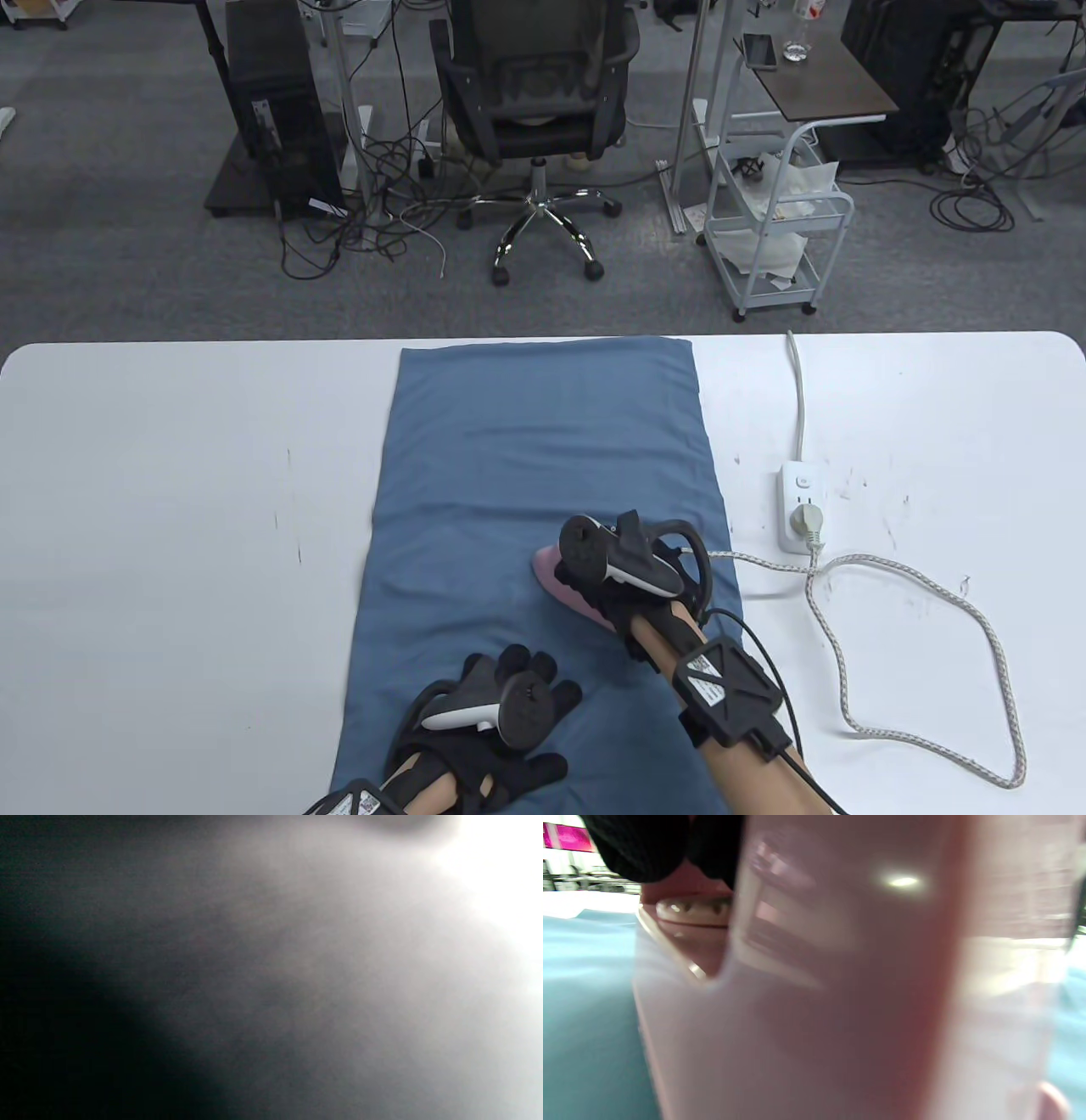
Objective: Iron pillowcase with electric iron on table
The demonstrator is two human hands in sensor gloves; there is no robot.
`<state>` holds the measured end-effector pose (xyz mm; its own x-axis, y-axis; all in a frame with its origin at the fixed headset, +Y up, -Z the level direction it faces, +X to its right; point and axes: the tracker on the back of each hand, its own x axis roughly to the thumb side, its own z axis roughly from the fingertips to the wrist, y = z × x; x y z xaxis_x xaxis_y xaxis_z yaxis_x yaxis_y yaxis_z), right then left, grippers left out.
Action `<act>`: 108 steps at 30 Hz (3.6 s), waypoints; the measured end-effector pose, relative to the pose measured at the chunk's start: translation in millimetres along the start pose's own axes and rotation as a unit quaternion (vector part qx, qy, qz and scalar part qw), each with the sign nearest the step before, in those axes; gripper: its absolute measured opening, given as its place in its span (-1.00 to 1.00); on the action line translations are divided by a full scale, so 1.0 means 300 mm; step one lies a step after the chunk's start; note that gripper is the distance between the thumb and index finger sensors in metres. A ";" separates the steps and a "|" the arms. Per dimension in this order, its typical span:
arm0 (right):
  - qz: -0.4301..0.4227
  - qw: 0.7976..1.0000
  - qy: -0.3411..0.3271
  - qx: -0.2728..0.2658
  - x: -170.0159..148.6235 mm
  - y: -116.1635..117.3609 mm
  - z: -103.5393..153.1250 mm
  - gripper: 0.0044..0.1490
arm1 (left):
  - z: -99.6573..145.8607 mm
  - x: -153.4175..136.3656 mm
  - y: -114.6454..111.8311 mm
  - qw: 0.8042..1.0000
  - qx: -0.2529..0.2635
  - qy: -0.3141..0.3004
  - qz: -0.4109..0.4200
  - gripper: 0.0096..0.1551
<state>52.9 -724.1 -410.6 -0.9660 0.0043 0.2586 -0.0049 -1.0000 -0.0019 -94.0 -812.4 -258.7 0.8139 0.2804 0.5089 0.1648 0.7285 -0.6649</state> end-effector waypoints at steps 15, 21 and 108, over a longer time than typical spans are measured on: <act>-0.040 0.997 -0.071 -0.002 0.044 -0.036 0.050 -0.19 | 0.000 0.000 -0.001 1.000 0.000 -0.001 0.000 -0.04; -0.006 0.991 -0.132 0.027 0.095 -0.007 0.118 -0.19 | 0.001 0.001 -0.001 1.000 0.000 0.000 -0.001 -0.04; -0.013 0.998 -0.059 0.004 -0.015 -0.112 0.110 -0.16 | 0.000 0.002 -0.003 1.000 0.000 0.003 -0.004 -0.05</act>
<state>65.9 -690.7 -379.8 -0.9282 0.0311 0.3709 -0.0275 -0.9995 0.0150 -93.5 -812.9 -257.8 0.8156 0.2712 0.5112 0.1708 0.7312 -0.6604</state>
